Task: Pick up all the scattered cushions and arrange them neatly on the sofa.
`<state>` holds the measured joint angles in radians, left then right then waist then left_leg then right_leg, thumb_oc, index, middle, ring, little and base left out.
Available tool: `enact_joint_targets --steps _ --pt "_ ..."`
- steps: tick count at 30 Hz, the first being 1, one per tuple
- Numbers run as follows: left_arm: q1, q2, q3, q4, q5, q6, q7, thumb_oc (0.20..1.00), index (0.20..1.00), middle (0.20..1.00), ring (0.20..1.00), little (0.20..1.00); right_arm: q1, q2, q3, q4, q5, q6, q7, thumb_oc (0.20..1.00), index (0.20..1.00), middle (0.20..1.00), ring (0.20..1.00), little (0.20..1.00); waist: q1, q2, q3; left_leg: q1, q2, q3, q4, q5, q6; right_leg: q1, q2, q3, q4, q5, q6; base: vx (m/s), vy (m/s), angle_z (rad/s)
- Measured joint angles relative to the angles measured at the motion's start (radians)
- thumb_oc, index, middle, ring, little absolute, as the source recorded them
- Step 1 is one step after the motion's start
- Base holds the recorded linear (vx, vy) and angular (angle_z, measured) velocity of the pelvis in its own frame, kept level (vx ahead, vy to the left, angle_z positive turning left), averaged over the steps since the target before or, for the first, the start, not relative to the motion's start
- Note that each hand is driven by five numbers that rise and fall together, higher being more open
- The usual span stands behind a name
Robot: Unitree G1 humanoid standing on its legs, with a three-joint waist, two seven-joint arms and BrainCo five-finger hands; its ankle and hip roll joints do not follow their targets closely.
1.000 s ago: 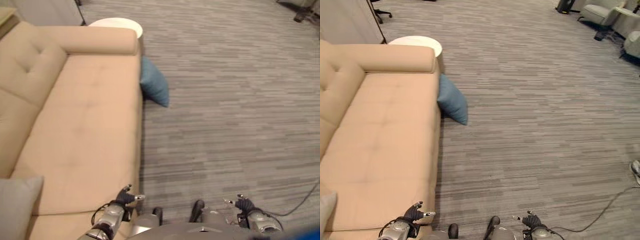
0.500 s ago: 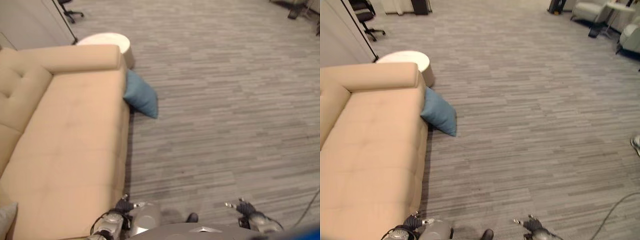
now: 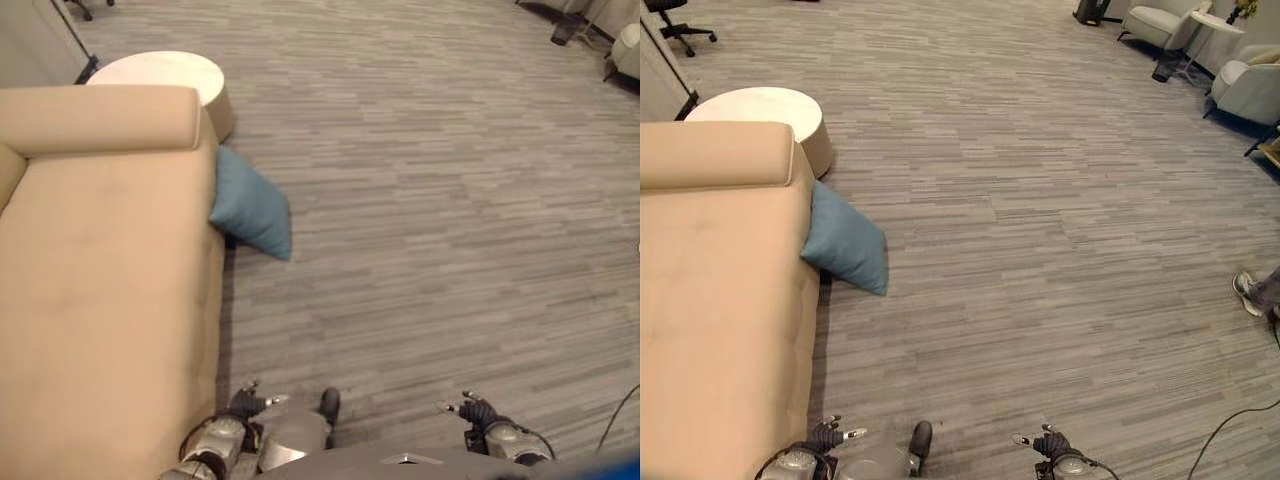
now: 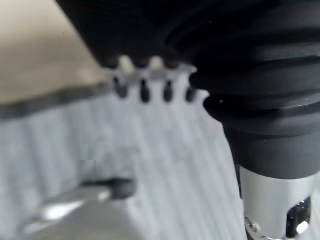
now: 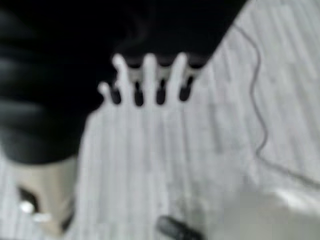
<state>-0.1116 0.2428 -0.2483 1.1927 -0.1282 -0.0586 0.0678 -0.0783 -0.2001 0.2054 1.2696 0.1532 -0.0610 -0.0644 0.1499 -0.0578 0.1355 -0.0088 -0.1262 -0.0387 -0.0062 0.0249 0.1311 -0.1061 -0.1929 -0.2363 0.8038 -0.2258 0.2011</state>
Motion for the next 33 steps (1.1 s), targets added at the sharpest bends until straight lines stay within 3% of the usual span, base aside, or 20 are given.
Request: enact_joint_targets --steps 4,7,8,11,14,15,16,18,19,20,22,23,25,26,27,29,30,31,32,33 --pt "-0.004 0.000 -0.007 -0.005 0.000 -0.002 0.004 1.000 1.000 1.000 1.000 1.000 0.015 -0.005 -0.001 -0.009 0.000 0.002 0.002 1.000 1.000 1.000 1.000 1.000 -0.023 0.019 0.000 0.092 -0.001 -0.009 -0.030 -0.042 -0.011 -0.125 -0.030 -0.063 -0.115 0.006 -0.014 0.30 -0.033 0.11" --pt "-0.002 0.004 -0.007 0.004 0.000 0.000 0.004 1.000 1.000 1.000 1.000 1.000 0.034 -0.005 -0.003 -0.024 0.000 0.002 0.004 1.000 1.000 1.000 1.000 1.000 -0.053 -0.002 -0.002 0.127 -0.002 -0.028 -0.032 -0.077 -0.037 -0.211 0.025 -0.088 -0.435 0.095 -0.078 0.48 -0.117 0.29" --pt "0.010 -0.004 -0.003 0.008 0.000 0.000 0.004 1.000 1.000 1.000 1.000 1.000 0.041 -0.009 -0.010 -0.029 0.000 0.001 0.008 1.000 1.000 1.000 1.000 1.000 -0.052 -0.007 -0.005 0.153 -0.002 -0.054 -0.026 -0.125 -0.091 -0.225 0.063 -0.078 -0.533 0.143 -0.083 0.51 -0.104 0.26" --pt "0.014 -0.001 -0.002 0.010 0.000 -0.001 0.004 1.000 1.000 1.000 1.000 1.000 0.051 -0.007 -0.019 0.001 0.001 0.007 0.010 1.000 1.000 1.000 1.000 1.000 -0.083 -0.018 -0.012 0.213 0.010 -0.124 -0.028 -0.165 -0.091 -0.212 0.119 -0.010 -0.703 0.246 -0.095 0.50 -0.104 0.74" --pt "0.039 -0.013 -0.005 0.023 -0.001 -0.002 0.005 1.000 1.000 1.000 1.000 1.000 0.051 -0.005 -0.019 0.030 0.000 0.013 0.012 1.000 1.000 1.000 1.000 1.000 -0.076 -0.024 -0.034 0.280 0.017 -0.152 0.008 -0.195 -0.122 -0.148 0.124 -0.008 -0.706 0.341 -0.206 0.34 -0.096 0.48" --pt "0.047 -0.026 -0.004 0.031 -0.003 -0.001 0.005 1.000 1.000 1.000 1.000 1.000 0.052 -0.005 -0.025 0.032 0.001 0.013 0.012 1.000 1.000 1.000 1.000 1.000 -0.075 -0.015 -0.046 0.256 0.021 -0.165 0.094 -0.200 -0.130 -0.109 0.129 -0.023 -0.728 0.334 -0.220 0.35 -0.250 0.63" --pt "0.047 -0.027 -0.002 0.027 -0.008 -0.005 0.006 1.000 1.000 1.000 1.000 1.000 0.061 -0.008 -0.033 0.020 0.001 0.010 0.011 1.000 1.000 1.000 1.000 1.000 -0.052 -0.029 -0.061 0.133 -0.007 -0.138 0.367 -0.184 -0.165 -0.025 0.133 -0.031 -0.825 0.357 -0.274 0.24 -0.190 0.58" --pt "0.009 -0.037 0.014 0.020 -0.011 -0.004 0.006 1.000 1.000 1.000 1.000 1.000 0.042 -0.020 -0.037 0.022 0.015 0.001 0.002 1.000 1.000 1.000 1.000 1.000 -0.017 -0.028 -0.054 -0.114 0.009 -0.018 0.795 -0.080 -0.232 0.014 0.148 -0.049 -0.886 0.334 -0.291 0.25 -0.169 0.30" --pt "0.018 -0.032 0.017 0.006 -0.016 -0.008 0.006 1.000 1.000 1.000 1.000 1.000 0.013 -0.015 -0.036 0.034 0.021 0.006 0.000 1.000 1.000 1.000 1.000 1.000 0.011 -0.028 -0.049 -0.205 0.025 0.010 0.859 -0.102 -0.198 0.038 0.159 -0.044 -0.894 0.321 -0.305 0.37 -0.083 0.00" --pt "0.002 -0.007 0.013 0.003 -0.019 -0.011 0.007 1.000 1.000 1.000 1.000 1.000 -0.038 0.001 -0.023 0.039 0.021 0.003 -0.006 1.000 1.000 1.000 1.000 1.000 0.021 -0.054 -0.004 -0.297 0.035 0.003 0.746 -0.128 -0.175 0.098 0.160 -0.042 -0.897 0.271 -0.314 0.42 -0.011 -0.18" --pt "0.003 0.002 0.014 -0.003 -0.027 -0.011 0.008 1.000 1.000 1.000 1.000 1.000 -0.067 -0.009 0.007 0.030 0.021 0.000 -0.010 1.000 1.000 1.000 1.000 1.000 0.027 -0.060 0.027 -0.334 0.060 0.001 0.343 -0.082 -0.177 0.167 0.166 -0.072 -0.900 0.212 -0.275 0.55 0.031 0.14" --pt "0.003 0.001 0.008 -0.002 -0.027 -0.010 0.006 1.000 1.000 1.000 1.000 1.000 -0.066 -0.014 0.015 0.033 0.021 0.001 -0.013 1.000 1.000 1.000 1.000 1.000 0.017 -0.042 0.027 -0.314 0.052 0.015 0.139 -0.006 -0.188 0.226 0.171 -0.086 -0.902 0.163 -0.254 0.65 0.039 0.62" --pt "0.009 0.000 -0.002 0.004 -0.020 -0.009 0.004 1.000 1.000 1.000 1.000 1.000 -0.067 -0.017 0.021 0.049 0.018 0.007 -0.015 1.000 1.000 1.000 1.000 1.000 0.029 -0.005 0.027 -0.287 0.047 0.049 -0.094 0.085 -0.206 0.323 0.184 -0.097 -0.902 0.073 -0.222 0.61 0.043 0.24" --pt "0.024 0.001 0.000 0.004 -0.013 -0.007 0.004 1.000 1.000 1.000 1.000 1.000 -0.061 -0.017 0.023 0.055 0.018 0.008 -0.015 1.000 1.000 1.000 1.000 1.000 0.038 0.007 0.018 -0.281 0.054 0.064 -0.069 0.081 -0.189 0.360 0.189 -0.099 -0.899 0.049 -0.195 0.33 0.042 -0.33" --pt "0.045 0.005 0.018 0.004 -0.013 -0.006 0.004 1.000 1.000 1.000 1.000 1.000 -0.038 -0.008 0.025 0.056 0.017 0.008 -0.014 1.000 1.000 1.000 1.000 1.000 0.051 -0.001 0.002 -0.282 0.045 0.061 0.007 0.138 -0.136 0.407 0.180 -0.087 -0.889 0.011 -0.165 0.28 0.085 -0.40" --pt "0.063 0.017 0.021 0.005 -0.013 -0.001 0.005 1.000 1.000 1.000 1.000 1.000 -0.030 0.011 0.026 0.052 0.016 -0.001 -0.008 1.000 1.000 1.000 1.000 1.000 0.069 -0.043 -0.030 -0.250 0.004 0.067 0.040 0.139 -0.094 0.387 0.124 -0.079 -0.761 -0.025 -0.110 0.34 0.131 -0.34" --pt "0.055 0.009 0.021 0.007 -0.013 0.002 0.004 1.000 1.000 1.000 1.000 1.000 -0.032 0.003 0.026 0.045 0.007 -0.005 -0.007 1.000 1.000 1.000 1.000 1.000 0.058 -0.032 -0.027 -0.215 0.002 0.062 0.029 0.120 -0.067 0.351 0.108 -0.098 -0.632 -0.019 -0.105 0.16 0.085 -0.14" --pt "0.048 -0.004 0.021 0.006 -0.013 0.004 0.003 1.000 1.000 1.000 1.000 1.000 -0.034 -0.006 0.024 0.040 -0.003 -0.009 -0.007 1.000 1.000 1.000 1.000 1.000 0.047 -0.005 -0.028 -0.150 0.012 0.050 -0.012 0.113 -0.055 0.246 0.065 -0.106 -0.345 0.006 -0.087 0.22 0.081 0.37" --pt "0.037 0.004 0.006 0.006 -0.012 0.002 0.004 1.000 1.000 1.000 1.000 1.000 -0.009 -0.002 0.035 0.020 -0.021 -0.007 -0.004 1.000 1.000 1.000 1.000 1.000 0.013 0.004 -0.055 -0.069 0.011 0.019 -0.048 0.100 -0.075 0.104 0.030 -0.070 -0.091 -0.012 -0.019 0.22 0.046 0.41" --pt "0.015 0.009 0.003 0.002 -0.012 -0.006 0.004 1.000 1.000 1.000 1.000 1.000 0.000 -0.001 0.036 0.021 -0.022 -0.004 -0.001 1.000 1.000 1.000 1.000 1.000 0.019 -0.004 -0.058 -0.044 0.003 0.007 -0.042 0.076 -0.074 0.035 0.025 -0.039 -0.053 -0.005 -0.004 0.30 0.028 0.55"
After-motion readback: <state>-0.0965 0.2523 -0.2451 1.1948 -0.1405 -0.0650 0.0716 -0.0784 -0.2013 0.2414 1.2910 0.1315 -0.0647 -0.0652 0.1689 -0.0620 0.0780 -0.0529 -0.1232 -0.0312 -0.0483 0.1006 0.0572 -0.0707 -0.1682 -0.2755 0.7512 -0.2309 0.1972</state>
